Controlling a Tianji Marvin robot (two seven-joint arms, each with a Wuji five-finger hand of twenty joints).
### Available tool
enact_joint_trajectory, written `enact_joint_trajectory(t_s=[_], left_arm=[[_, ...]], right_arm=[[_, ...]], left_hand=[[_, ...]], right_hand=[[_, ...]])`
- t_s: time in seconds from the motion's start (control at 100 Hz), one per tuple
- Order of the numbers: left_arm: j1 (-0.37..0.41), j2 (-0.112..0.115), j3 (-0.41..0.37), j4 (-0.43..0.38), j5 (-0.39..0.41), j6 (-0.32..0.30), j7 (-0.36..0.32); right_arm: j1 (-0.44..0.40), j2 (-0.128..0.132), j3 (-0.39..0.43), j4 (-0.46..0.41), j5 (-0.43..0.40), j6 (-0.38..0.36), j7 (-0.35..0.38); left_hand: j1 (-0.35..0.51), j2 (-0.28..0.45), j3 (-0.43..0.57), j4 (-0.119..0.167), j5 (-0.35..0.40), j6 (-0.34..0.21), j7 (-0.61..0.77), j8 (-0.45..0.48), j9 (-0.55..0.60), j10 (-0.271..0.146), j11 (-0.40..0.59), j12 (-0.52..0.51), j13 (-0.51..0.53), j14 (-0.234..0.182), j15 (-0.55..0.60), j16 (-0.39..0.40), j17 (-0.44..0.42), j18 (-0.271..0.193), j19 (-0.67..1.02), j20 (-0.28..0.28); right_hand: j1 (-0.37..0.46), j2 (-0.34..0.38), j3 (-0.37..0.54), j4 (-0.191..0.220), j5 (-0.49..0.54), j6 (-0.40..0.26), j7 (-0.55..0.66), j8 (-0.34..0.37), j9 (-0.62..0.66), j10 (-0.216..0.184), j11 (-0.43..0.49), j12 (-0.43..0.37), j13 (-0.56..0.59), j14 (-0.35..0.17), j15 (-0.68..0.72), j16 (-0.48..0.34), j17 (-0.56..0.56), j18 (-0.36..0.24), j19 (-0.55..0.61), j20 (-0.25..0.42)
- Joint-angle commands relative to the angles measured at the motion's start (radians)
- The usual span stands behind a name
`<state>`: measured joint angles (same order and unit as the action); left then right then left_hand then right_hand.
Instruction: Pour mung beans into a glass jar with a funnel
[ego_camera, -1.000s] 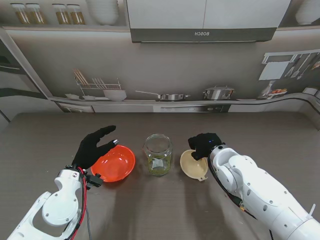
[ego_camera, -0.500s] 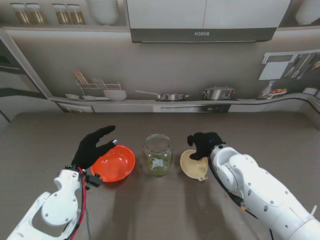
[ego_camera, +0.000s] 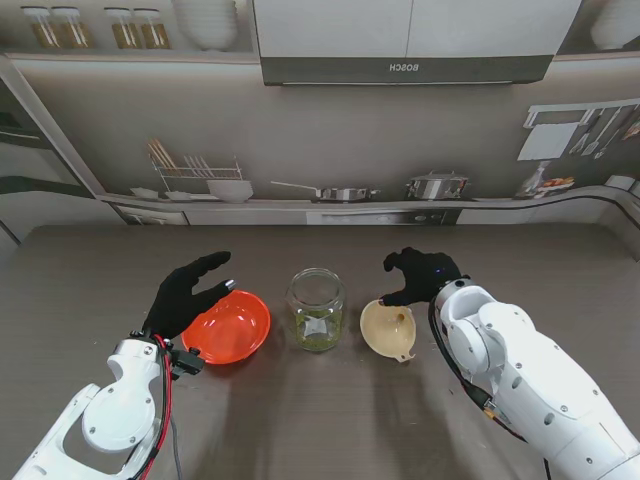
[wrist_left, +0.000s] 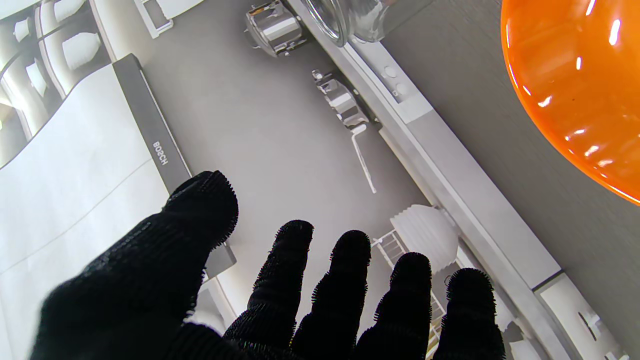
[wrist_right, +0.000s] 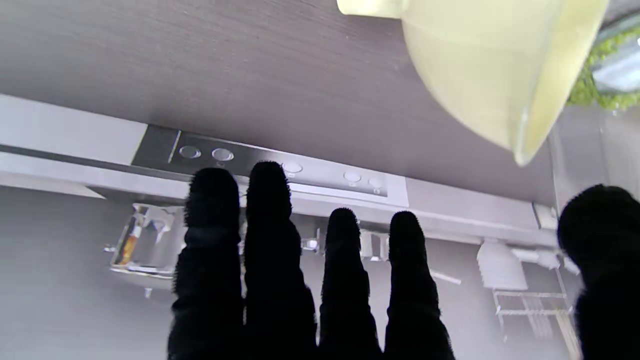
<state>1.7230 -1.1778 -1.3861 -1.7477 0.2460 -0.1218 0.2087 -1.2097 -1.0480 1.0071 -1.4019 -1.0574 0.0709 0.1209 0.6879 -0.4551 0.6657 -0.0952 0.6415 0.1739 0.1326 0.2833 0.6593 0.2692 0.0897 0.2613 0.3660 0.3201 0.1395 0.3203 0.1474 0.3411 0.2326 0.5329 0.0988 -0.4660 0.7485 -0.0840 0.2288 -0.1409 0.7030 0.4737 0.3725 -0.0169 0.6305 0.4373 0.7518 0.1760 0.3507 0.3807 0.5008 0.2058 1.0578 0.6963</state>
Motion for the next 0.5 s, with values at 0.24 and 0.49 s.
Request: enact_joint_trajectory(t_s=[0.24,0.49], left_arm=[[-0.004,0.0,0.007,0.0,-0.003,-0.005,-0.025],[-0.012,0.003,0.022,0.0,0.002,-0.006,-0.038]], right_arm=[[-0.138,0.003,0.216,-0.137,0.097,0.02,0.095],[-0.258,0.008,0.382,-0.19,0.12,-0.027,0.119]], left_hand=[[0.017,0.043,-0.027,0.031,0.002,-0.011,-0.003,-0.001,-0.001,0.007,-0.007,0.006,0.011,0.023,-0.024,0.001,-0.009,-0.014,-0.034,0.017],[0.016,0.045,-0.033,0.032,0.0,-0.014,-0.003,0.0,-0.013,0.01,-0.01,0.006,0.002,0.029,-0.024,0.005,-0.016,-0.016,-0.033,0.022]], right_hand=[[0.001,-0.064,0.034,0.04,-0.006,-0.017,-0.01,0.027,-0.006,0.028,-0.021,-0.013,-0.007,0.025,-0.014,-0.012,0.004,0.058,-0.007,-0.003],[0.057,-0.127,0.046,0.042,0.011,-0.038,0.008,0.056,0.018,0.024,-0.004,0.004,0.011,0.017,0.005,0.003,0.006,0.057,-0.004,0.007]])
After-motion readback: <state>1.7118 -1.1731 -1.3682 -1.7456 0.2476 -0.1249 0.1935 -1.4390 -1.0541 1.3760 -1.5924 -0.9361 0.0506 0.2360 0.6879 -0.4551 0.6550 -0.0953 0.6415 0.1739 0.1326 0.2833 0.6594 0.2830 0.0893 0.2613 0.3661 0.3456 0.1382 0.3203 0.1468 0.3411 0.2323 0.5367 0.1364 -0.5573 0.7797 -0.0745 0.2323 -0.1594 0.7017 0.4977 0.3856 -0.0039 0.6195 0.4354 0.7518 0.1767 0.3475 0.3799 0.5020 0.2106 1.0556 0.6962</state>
